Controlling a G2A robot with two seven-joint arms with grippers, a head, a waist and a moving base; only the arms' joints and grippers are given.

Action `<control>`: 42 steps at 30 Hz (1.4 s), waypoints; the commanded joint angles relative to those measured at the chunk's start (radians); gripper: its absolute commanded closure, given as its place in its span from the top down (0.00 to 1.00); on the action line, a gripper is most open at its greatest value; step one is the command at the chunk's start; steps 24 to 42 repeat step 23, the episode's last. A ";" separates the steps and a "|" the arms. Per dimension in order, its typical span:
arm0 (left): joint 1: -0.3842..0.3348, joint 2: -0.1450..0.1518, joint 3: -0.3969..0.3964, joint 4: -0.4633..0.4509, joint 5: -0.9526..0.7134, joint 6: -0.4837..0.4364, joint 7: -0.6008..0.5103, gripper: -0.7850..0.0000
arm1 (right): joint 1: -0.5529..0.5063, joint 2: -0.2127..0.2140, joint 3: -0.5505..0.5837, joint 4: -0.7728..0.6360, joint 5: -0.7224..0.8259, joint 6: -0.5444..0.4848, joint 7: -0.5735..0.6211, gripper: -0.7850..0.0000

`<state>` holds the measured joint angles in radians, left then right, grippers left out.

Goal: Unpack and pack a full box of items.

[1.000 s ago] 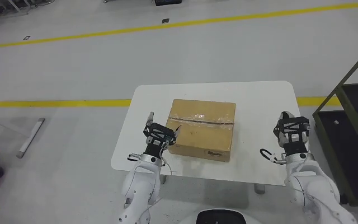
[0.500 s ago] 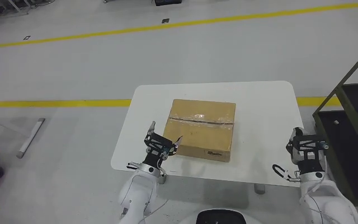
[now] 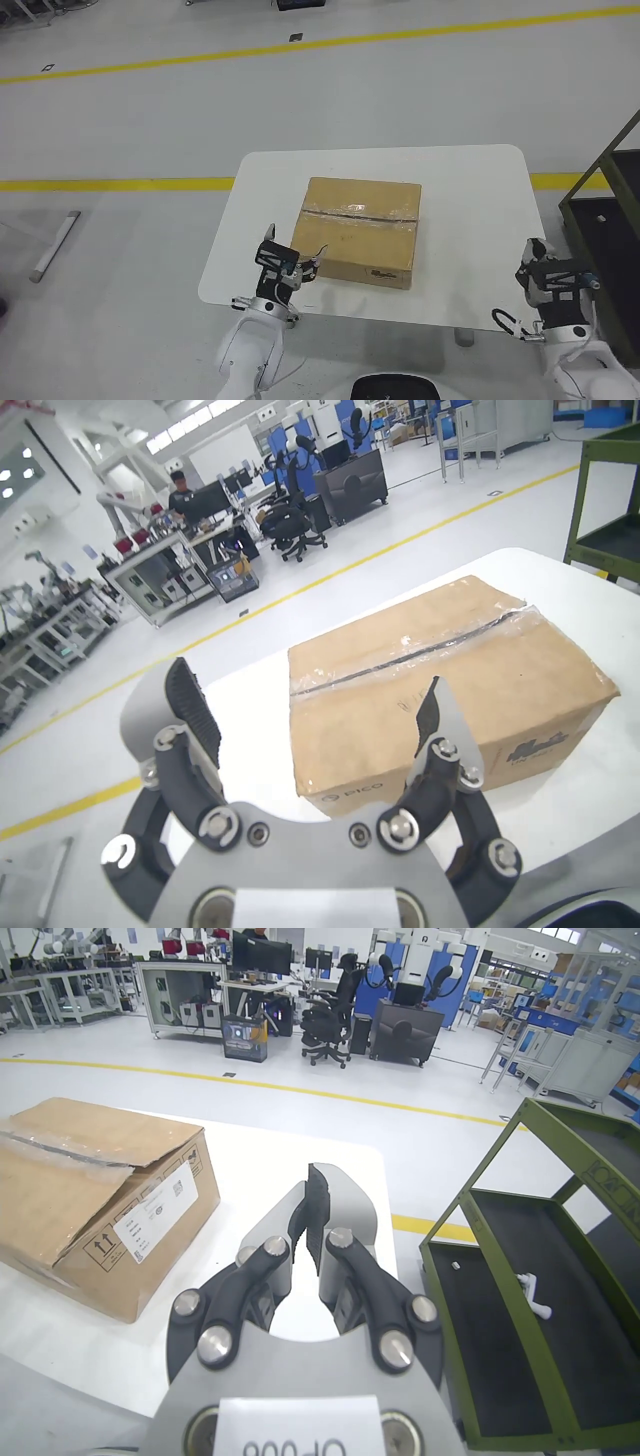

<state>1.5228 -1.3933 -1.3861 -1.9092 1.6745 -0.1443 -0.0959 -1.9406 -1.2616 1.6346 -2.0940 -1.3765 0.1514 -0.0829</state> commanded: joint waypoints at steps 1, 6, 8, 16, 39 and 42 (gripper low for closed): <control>0.012 0.001 -0.025 -0.017 -0.064 0.009 -0.058 1.00 | -0.041 0.000 0.022 -0.011 0.011 -0.014 -0.029 0.00; 0.051 0.006 -0.065 -0.059 -0.079 0.016 -0.127 1.00 | -0.105 -0.001 0.058 -0.030 0.029 -0.035 -0.049 1.00; 0.055 0.007 -0.067 -0.066 -0.076 0.017 -0.134 1.00 | -0.105 -0.001 0.058 -0.030 0.029 -0.035 -0.049 1.00; 0.055 0.007 -0.067 -0.066 -0.076 0.017 -0.134 1.00 | -0.105 -0.001 0.058 -0.030 0.029 -0.035 -0.049 0.58; 0.055 0.007 -0.067 -0.066 -0.076 0.017 -0.134 1.00 | -0.105 -0.001 0.058 -0.030 0.029 -0.035 -0.049 0.93; 0.055 0.007 -0.067 -0.066 -0.076 0.017 -0.134 1.00 | -0.105 -0.001 0.058 -0.030 0.029 -0.035 -0.049 0.93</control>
